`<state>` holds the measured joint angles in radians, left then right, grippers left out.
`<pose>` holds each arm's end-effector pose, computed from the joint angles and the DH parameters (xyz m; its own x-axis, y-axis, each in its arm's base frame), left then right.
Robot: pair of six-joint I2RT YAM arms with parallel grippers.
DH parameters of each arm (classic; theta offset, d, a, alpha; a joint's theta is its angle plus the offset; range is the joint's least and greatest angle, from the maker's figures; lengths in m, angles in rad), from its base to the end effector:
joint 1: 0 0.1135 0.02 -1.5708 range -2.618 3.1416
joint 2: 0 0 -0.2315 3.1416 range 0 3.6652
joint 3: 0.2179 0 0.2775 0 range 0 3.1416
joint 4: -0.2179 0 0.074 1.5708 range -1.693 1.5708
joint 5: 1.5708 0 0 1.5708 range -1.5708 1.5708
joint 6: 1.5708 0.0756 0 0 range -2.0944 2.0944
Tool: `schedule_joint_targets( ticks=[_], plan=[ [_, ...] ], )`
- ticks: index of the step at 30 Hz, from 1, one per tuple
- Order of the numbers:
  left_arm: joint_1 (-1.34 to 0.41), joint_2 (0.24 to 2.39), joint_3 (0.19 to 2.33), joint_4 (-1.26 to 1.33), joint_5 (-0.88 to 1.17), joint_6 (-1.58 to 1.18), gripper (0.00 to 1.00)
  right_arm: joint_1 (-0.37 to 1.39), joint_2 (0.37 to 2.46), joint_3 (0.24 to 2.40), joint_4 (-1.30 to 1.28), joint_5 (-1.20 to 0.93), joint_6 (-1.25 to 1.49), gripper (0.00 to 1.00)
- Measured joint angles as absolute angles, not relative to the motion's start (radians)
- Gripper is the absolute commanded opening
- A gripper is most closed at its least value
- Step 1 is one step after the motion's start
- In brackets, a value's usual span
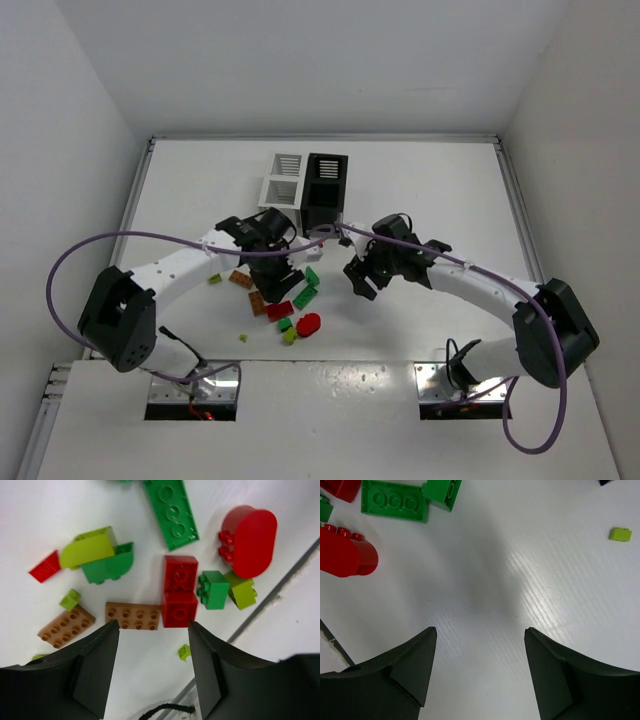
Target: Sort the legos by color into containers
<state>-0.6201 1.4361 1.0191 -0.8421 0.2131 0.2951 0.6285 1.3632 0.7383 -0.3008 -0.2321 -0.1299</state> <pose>0.2400 -0.1910 0.1473 -0.5606 0.7496 -0.3520 0.8192 0.5641 -0.1034 0.2453 0.1998 0.1123 -0.5523 -0.5573 -0.6200 -0.7620 0.6391 0.1044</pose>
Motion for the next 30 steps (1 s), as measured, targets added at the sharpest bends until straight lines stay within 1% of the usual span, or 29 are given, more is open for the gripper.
schedule_joint_targets(
  ticks=[1, 8, 25, 29, 30],
  plan=[
    [-0.627, 1.439, 1.019, -0.855, 0.211, 0.299, 0.65, 0.623, 1.363, 0.737, -0.301, -0.233, -0.130, 0.71],
    [-0.671, 1.505, 1.020, -0.917, 0.201, 0.336, 0.65, 0.613, 1.363, 0.736, -0.302, -0.244, -0.130, 0.71],
    [-0.693, 1.609, 1.020, -0.925, 0.202, 0.362, 0.66, 0.610, 1.374, 0.736, -0.318, -0.267, -0.130, 0.71],
    [-0.693, 1.638, 1.020, -0.916, 0.208, 0.363, 0.56, 0.610, 1.378, 0.737, -0.321, -0.269, -0.130, 0.71],
    [-0.693, 1.647, 1.020, -0.915, 0.211, 0.364, 0.51, 0.610, 1.381, 0.739, -0.321, -0.269, -0.130, 0.71]
  ],
)
